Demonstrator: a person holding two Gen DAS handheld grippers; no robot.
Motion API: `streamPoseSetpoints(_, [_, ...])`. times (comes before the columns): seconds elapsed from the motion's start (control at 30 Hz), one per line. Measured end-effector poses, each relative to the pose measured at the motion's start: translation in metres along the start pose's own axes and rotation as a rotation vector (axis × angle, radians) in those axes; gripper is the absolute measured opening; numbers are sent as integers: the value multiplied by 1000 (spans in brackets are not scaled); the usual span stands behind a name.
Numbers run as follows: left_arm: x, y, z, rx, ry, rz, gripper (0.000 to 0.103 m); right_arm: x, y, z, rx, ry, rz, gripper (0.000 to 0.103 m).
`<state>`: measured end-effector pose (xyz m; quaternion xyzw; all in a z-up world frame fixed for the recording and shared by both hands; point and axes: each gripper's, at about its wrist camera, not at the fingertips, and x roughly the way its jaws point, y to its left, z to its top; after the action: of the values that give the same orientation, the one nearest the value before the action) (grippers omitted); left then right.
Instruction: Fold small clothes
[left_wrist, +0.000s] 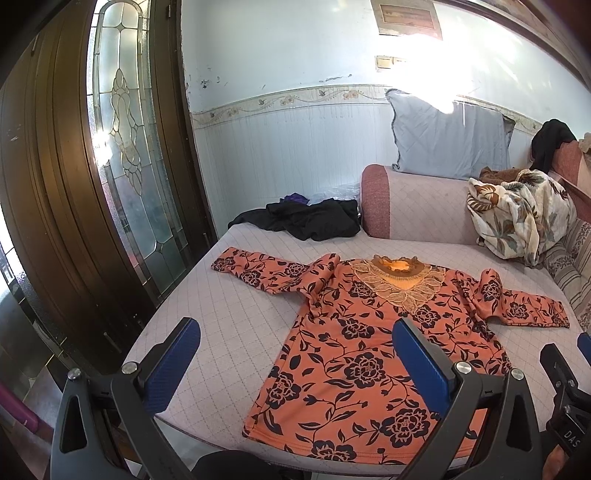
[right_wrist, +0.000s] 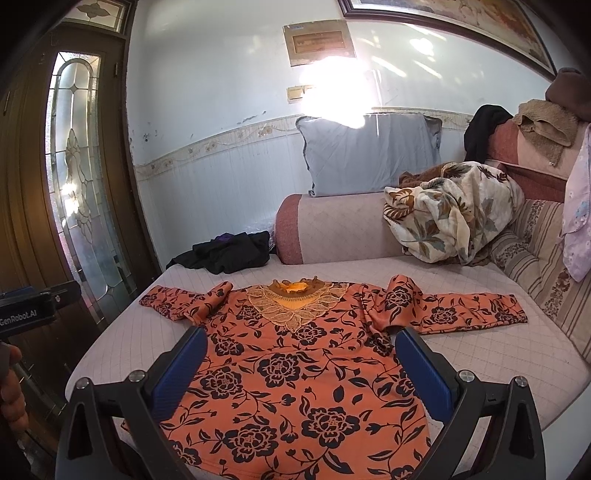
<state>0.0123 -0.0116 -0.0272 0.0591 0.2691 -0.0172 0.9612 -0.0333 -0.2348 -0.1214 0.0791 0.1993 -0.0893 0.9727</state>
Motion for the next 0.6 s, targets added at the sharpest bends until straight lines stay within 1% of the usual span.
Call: streamPoseSetpoints(0.6, [1,0,1,1,5,-2,103,5,4,1,-5,10,8,103])
